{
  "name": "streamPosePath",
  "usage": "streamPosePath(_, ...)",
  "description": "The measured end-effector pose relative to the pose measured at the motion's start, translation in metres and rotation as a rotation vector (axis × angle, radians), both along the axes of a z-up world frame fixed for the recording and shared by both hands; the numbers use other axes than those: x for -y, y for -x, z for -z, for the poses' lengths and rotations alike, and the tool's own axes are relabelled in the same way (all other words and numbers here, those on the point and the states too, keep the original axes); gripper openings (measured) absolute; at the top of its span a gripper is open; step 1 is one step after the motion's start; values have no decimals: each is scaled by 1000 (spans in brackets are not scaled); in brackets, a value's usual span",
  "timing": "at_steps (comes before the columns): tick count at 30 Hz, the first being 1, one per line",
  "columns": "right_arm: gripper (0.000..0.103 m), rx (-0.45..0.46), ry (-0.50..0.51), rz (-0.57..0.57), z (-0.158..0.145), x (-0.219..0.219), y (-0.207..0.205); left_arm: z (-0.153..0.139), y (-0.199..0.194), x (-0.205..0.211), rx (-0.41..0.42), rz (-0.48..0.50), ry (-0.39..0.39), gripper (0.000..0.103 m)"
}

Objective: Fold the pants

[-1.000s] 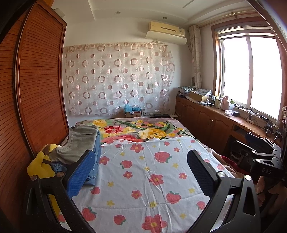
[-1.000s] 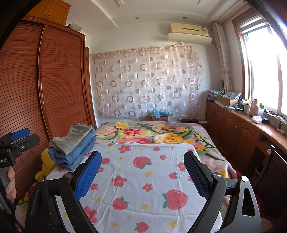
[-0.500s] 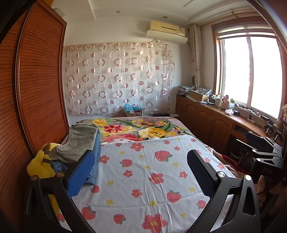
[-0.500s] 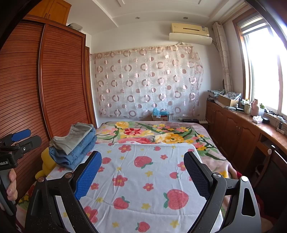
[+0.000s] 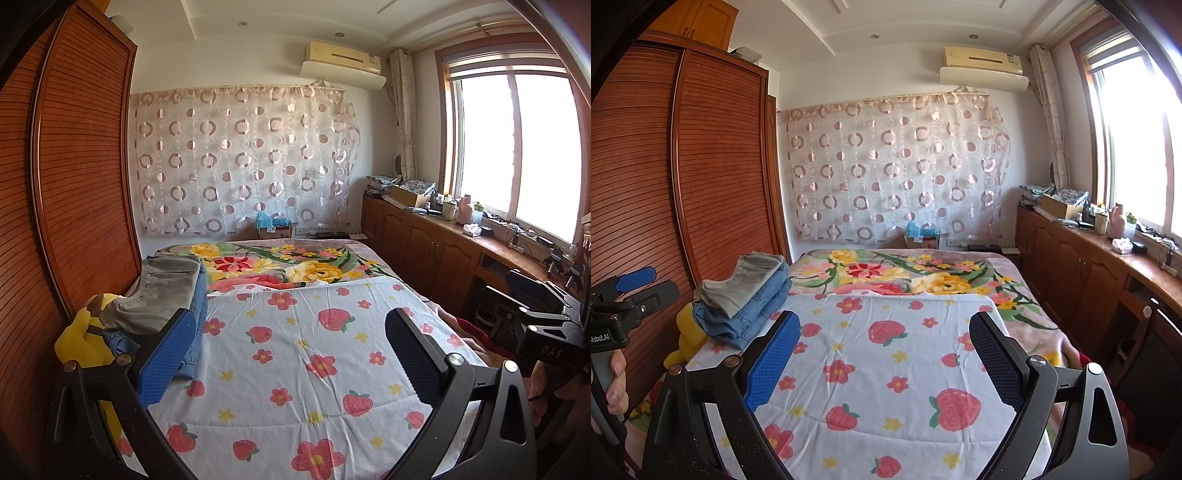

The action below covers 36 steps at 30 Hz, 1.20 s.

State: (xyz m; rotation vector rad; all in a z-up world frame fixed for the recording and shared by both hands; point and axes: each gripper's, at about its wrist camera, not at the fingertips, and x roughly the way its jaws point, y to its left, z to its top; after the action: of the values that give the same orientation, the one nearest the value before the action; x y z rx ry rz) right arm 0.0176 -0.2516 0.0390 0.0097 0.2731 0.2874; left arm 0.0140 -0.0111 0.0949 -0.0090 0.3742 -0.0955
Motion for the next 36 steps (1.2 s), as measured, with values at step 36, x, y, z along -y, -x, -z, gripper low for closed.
streamPosePath(36, 94, 9, 2, 12, 2, -1, -1, -3, 0, 0, -2, 0, 1, 103)
